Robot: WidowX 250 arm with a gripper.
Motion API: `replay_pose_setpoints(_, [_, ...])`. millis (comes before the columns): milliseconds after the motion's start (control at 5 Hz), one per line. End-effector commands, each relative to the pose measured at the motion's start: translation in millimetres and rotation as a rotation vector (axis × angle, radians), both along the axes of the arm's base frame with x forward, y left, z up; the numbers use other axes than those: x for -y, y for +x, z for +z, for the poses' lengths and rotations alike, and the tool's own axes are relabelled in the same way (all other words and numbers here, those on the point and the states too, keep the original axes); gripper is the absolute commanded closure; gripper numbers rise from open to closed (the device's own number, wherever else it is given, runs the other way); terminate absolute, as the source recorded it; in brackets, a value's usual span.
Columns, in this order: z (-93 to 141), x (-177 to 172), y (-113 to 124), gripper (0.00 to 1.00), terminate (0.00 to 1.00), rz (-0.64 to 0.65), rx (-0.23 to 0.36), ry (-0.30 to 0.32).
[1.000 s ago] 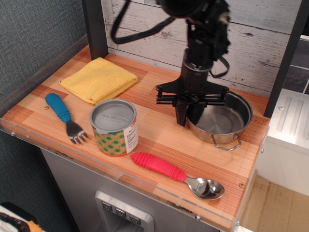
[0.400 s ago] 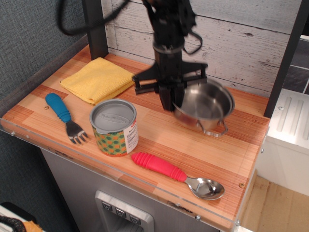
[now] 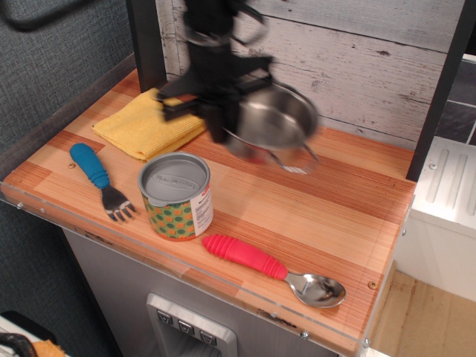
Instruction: Put the silver pan on the yellow rag.
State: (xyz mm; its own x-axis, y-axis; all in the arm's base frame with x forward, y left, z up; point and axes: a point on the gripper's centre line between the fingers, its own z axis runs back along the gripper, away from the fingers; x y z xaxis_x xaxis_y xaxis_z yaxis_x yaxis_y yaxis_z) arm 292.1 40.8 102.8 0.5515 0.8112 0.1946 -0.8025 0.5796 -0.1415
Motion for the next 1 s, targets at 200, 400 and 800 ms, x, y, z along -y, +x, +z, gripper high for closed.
replay_pose_setpoints(200, [5,-69,-19,1.00,0.00,0.308,0.076,-0.004])
replay_pose_setpoints(400, [-6,-85,-18,1.00,0.00,0.363,0.079,-0.050])
replay_pose_setpoints(800, [-30,-108,-5,1.00,0.00,0.411,0.086,-0.089])
